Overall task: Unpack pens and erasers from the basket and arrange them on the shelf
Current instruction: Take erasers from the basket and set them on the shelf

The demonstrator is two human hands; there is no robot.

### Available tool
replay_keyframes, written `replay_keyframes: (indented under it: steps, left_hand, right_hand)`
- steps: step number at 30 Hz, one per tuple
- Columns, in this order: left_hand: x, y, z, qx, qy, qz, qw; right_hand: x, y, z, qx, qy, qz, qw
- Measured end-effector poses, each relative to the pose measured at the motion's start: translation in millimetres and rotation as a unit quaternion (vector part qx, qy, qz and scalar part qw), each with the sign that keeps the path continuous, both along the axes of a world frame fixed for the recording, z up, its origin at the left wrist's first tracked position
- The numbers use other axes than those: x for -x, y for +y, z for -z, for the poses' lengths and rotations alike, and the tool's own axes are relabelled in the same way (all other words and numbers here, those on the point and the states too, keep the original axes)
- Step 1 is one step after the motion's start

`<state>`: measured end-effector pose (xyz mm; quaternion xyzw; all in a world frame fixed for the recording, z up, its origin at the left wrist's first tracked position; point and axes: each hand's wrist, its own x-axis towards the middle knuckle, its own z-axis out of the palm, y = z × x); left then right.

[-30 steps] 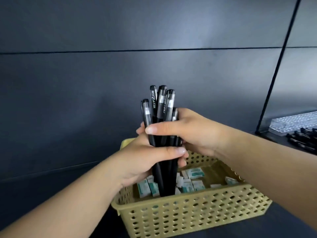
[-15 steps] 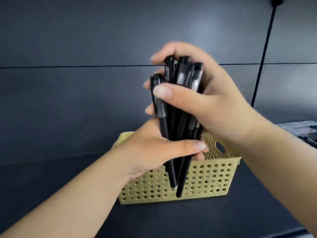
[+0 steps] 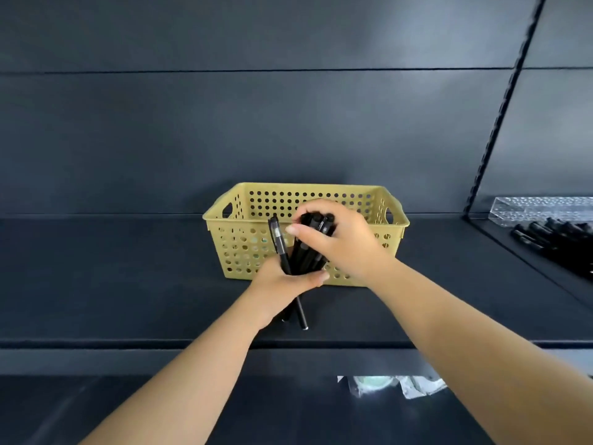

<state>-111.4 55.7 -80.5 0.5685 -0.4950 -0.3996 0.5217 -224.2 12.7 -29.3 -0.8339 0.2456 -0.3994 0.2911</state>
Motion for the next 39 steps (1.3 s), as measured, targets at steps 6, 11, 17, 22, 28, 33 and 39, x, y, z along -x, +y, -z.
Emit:
replay_keyframes:
  steps: [6,11,17,22,28,33,39]
  left_hand:
    - [2,-3,-11,0.060,-0.037,0.058,0.996]
    - [2,-7,-13,0.053,-0.119,0.056,0.990]
    - [-2,-19,-11,0.014,-0.125,0.109,0.986]
    - [13,-18,11,0.032,0.056,0.053,0.996]
    - [12,-16,6,0.047,0.015,0.006,0.999]
    - [5,-13,8,0.009,-0.029,0.011,0.999]
    - [4,-9,16,0.064,0.004,0.072,0.995]
  right_hand:
    - [-12,5,-30,0.010,0.026,-0.026,0.999]
    - [-24,10,-32,0.040,0.103,0.012,0.994]
    - [-24,-5,-25,-0.004,0.089,0.076,0.993]
    - [-20,-12,-10,0.100,0.051,0.108,0.988]
    - [-30,-11,9,0.379,0.021,0.192,0.905]
    - [-35,-10,8,0.408,0.131,0.156,0.890]
    - [-26,12,3,0.173,-0.061,0.121,0.976]
